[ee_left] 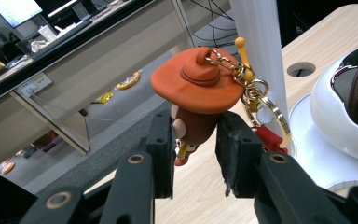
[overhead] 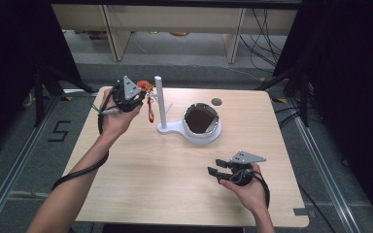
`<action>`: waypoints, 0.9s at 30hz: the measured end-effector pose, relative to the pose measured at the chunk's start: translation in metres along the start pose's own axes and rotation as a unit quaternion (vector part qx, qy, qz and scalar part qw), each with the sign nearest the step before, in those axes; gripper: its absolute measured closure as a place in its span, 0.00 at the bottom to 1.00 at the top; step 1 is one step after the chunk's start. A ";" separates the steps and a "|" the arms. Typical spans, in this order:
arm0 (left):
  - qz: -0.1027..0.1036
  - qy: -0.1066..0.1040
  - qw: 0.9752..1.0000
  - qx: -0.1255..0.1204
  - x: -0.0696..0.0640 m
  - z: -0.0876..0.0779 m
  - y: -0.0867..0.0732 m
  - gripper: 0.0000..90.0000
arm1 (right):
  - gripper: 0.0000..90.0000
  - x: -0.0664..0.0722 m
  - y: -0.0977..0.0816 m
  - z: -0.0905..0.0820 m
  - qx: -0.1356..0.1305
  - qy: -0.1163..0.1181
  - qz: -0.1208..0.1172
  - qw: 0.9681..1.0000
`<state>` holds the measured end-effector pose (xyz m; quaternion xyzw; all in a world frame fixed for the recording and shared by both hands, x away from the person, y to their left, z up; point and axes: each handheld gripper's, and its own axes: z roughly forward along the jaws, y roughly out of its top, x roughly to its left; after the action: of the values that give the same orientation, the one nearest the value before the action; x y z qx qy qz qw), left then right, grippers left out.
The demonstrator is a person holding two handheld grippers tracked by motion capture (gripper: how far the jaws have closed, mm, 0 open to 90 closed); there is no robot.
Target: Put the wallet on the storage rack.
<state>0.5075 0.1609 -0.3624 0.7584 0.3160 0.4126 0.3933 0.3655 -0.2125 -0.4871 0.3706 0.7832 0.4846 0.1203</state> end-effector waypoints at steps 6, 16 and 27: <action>0.004 -0.002 1.000 0.005 -0.002 0.000 0.001 0.75 | 0.57 0.000 0.000 0.001 0.005 0.008 0.005 1.000; -0.001 -0.008 1.000 0.012 -0.002 0.004 0.000 0.75 | 0.56 0.002 -0.001 0.001 0.012 0.012 0.021 1.000; -0.017 -0.016 0.999 0.026 -0.003 0.007 -0.013 0.74 | 0.56 -0.001 -0.002 0.001 0.004 0.005 0.002 1.000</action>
<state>0.5102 0.1620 -0.3769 0.7696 0.3330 0.3855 0.3850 0.3656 -0.2135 -0.4896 0.3705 0.7847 0.4838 0.1138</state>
